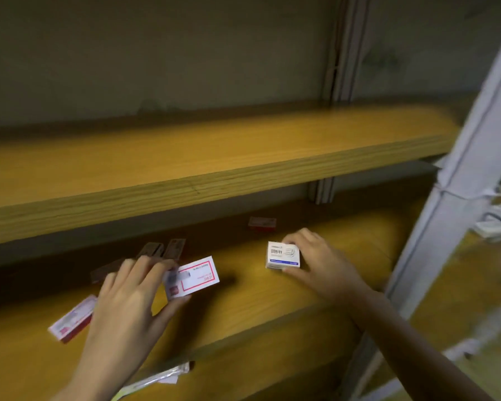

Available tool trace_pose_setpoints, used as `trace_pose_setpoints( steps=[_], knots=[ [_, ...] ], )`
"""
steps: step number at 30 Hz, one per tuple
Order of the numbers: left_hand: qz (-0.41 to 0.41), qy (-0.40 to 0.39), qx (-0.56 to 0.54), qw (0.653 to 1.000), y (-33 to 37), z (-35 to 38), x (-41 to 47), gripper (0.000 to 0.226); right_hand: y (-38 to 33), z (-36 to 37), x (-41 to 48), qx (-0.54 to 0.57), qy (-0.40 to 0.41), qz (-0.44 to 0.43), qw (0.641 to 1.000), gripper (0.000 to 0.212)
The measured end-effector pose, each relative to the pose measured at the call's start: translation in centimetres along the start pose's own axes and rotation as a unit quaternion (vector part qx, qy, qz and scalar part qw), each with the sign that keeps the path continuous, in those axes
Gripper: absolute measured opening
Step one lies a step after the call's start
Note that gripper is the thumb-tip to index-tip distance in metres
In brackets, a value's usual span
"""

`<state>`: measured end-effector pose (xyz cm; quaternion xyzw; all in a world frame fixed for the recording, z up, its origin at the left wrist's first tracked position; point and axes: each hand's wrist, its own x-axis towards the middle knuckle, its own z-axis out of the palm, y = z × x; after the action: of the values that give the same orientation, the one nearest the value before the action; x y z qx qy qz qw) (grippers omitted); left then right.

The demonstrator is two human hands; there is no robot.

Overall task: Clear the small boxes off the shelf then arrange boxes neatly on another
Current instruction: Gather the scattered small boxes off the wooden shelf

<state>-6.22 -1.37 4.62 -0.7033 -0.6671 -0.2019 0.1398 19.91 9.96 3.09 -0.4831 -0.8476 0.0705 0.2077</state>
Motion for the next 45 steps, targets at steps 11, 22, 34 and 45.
trace_pose_setpoints(
  steps=[11,22,34,45],
  knots=[
    [0.215,-0.028,-0.127,0.968,16.4,1.5,4.6,0.049,6.3,-10.4,-16.1,-0.086,0.058,0.165,0.981,0.046],
    [0.269,-0.039,-0.187,0.944,35.6,3.4,5.2,0.054,18.9,-18.9,-28.7,-0.123,0.099,0.249,0.956,0.041],
    [0.229,-0.038,-0.186,0.955,50.2,7.4,7.6,0.052,34.6,-25.0,-33.8,-0.128,0.073,0.253,0.956,0.044],
    [0.177,-0.014,-0.154,0.972,57.1,13.0,16.4,0.051,48.1,-26.0,-25.3,-0.086,0.037,0.224,0.970,0.048]
  ],
)
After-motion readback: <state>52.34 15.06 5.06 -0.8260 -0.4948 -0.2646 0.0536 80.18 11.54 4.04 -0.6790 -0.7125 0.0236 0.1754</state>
